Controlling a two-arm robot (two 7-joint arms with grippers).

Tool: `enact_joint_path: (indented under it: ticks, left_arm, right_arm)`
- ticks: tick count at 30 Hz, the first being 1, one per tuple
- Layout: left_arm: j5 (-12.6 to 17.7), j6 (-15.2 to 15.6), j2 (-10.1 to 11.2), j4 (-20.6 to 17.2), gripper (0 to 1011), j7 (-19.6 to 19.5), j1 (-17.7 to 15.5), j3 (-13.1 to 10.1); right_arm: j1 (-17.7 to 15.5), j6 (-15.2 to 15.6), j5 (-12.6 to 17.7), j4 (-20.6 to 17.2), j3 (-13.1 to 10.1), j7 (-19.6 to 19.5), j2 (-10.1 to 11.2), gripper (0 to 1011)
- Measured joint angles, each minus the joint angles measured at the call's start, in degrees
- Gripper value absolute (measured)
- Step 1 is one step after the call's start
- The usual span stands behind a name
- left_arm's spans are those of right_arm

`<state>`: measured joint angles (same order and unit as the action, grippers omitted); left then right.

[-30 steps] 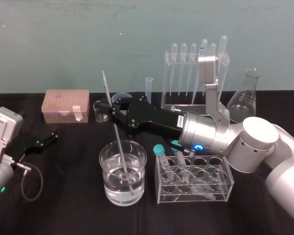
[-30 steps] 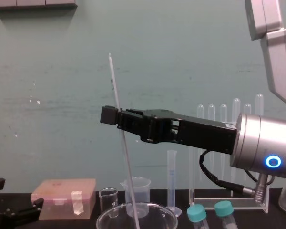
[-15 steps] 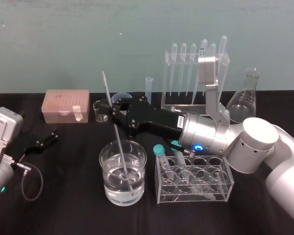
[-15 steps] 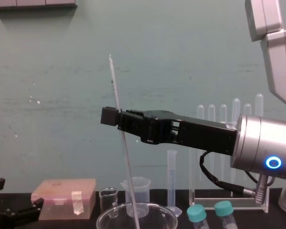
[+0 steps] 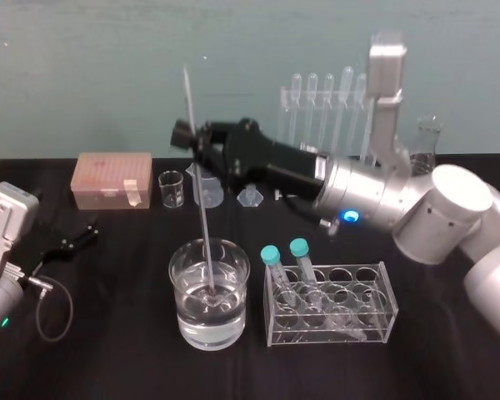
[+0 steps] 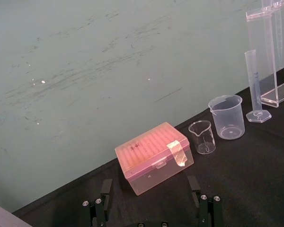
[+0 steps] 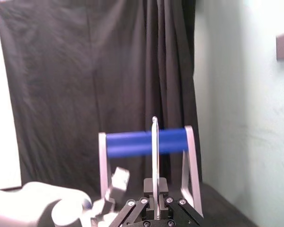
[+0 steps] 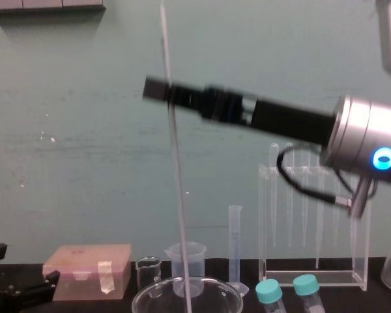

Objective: Hold the thermometer with one hand and immerse one end into the beaker, then reinsert it into the test tube rack.

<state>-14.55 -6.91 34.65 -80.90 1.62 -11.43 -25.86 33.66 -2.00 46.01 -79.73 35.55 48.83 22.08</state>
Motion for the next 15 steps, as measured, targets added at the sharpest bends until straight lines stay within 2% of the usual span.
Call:
enact_joint_path:
  ticks: [2, 5, 8, 15]
  left_arm:
    - [0.0, 0.0, 0.0, 0.0, 1008, 0.0, 0.0, 0.0]
    - [0.0, 0.0, 0.0, 0.0, 1008, 0.0, 0.0, 0.0]
    - [0.0, 0.0, 0.0, 0.0, 1008, 0.0, 0.0, 0.0]
    - [0.0, 0.0, 0.0, 0.0, 1008, 0.0, 0.0, 0.0]
  right_arm:
    - [0.9, 1.4, 2.4, -1.8, -1.0, 0.6, 0.5, 52]
    - [1.6, 2.2, 4.2, -3.1, -1.8, 0.7, 0.9, 52]
    - [2.6, 2.4, 6.4, -5.6, -3.9, 0.3, 1.9, 52]
    - [3.5, -0.1, 7.1, -8.4, -7.8, -3.0, 4.8, 52]
